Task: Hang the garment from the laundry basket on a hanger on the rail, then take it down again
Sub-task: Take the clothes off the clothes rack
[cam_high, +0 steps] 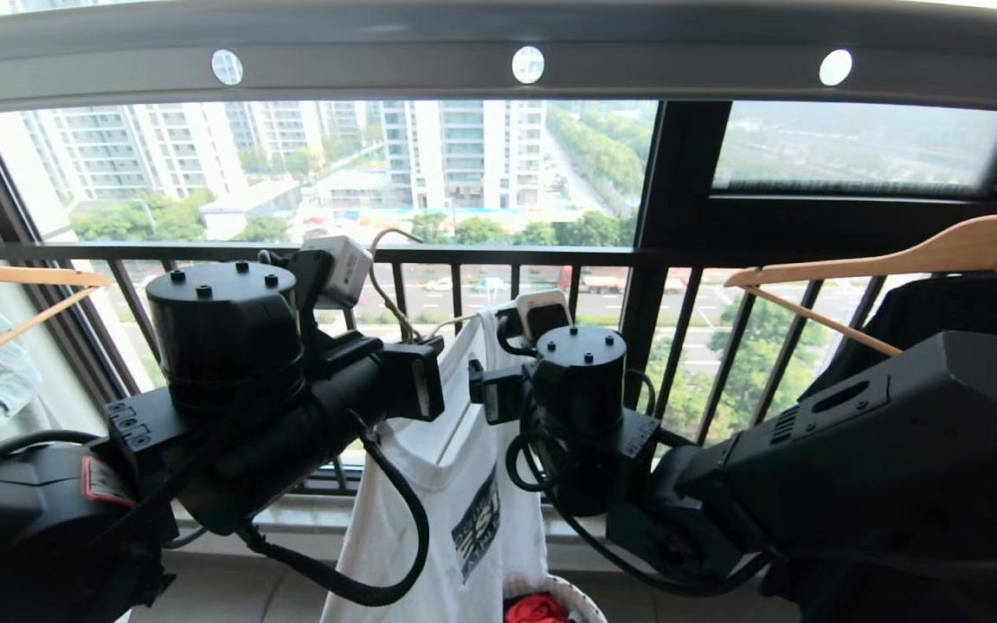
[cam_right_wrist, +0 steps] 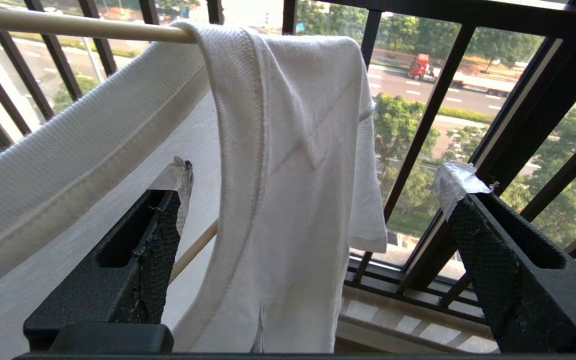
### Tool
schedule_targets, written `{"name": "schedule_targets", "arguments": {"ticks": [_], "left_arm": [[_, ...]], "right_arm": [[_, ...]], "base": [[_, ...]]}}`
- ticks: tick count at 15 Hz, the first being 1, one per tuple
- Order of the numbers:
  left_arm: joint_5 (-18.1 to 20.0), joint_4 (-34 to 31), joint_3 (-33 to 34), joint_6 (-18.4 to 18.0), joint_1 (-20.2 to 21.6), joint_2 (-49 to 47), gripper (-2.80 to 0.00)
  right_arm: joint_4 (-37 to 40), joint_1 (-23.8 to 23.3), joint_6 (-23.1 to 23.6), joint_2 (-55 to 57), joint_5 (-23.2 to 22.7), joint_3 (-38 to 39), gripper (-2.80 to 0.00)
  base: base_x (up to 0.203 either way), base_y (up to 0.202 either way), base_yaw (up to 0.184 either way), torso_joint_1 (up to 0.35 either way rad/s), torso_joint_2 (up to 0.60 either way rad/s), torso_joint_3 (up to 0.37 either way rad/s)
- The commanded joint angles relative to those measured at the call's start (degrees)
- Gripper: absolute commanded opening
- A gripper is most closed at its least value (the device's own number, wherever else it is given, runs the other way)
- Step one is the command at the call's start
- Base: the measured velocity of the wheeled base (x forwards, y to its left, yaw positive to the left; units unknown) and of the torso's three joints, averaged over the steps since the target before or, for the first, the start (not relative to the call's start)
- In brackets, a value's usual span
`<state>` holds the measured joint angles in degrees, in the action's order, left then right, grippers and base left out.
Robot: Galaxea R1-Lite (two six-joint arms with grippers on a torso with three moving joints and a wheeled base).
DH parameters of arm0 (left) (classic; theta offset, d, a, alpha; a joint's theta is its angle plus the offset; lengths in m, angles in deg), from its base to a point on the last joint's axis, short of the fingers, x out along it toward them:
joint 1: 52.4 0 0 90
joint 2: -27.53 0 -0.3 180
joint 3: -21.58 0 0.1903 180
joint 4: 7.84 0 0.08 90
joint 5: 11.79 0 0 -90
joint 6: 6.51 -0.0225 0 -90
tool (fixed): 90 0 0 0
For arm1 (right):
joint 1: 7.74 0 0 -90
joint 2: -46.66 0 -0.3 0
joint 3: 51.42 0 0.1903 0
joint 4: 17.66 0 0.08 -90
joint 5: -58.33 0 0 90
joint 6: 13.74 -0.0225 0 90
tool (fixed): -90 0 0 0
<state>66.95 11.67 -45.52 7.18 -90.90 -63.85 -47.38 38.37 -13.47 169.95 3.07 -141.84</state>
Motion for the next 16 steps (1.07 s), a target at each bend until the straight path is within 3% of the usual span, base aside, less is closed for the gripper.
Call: {"name": "schedule_targets", "arguments": {"ticks": [1, 5, 12, 13, 16], "left_arm": [[-0.42, 0.27, 0.06, 0.11, 0.0, 0.28, -2.8], [-1.48, 0.36, -0.12, 0.02, 0.0, 0.22, -2.8], [-1.48, 0.36, -0.12, 0.02, 0.0, 0.06, -2.8], [-1.48, 0.36, -0.12, 0.02, 0.0, 0.06, -2.8], [-1.48, 0.27, -0.04, 0.02, -0.52, 0.06, -2.8]], "right_arm": [[-0.35, -1.24, 0.25, 0.64, 0.34, -0.67, 0.0], [-0.35, -4.83, 1.98, 0.64, 0.34, -1.72, 0.0], [-0.44, -5.51, 2.01, 0.62, 0.34, -2.39, 0.0], [-0.44, -5.51, 1.95, 0.55, 0.34, -2.39, -2.8], [-1.52, -5.42, 1.98, 0.73, 0.25, -2.33, -2.8]], "base": [[0.0, 0.0, 0.0, 0.0, 0.0, 0.0], [0.0, 0.0, 0.0, 0.0, 0.0, 0.0], [0.0, 0.0, 0.0, 0.0, 0.0, 0.0], [0.0, 0.0, 0.0, 0.0, 0.0, 0.0], [0.0, 0.0, 0.0, 0.0, 0.0, 0.0]]}}
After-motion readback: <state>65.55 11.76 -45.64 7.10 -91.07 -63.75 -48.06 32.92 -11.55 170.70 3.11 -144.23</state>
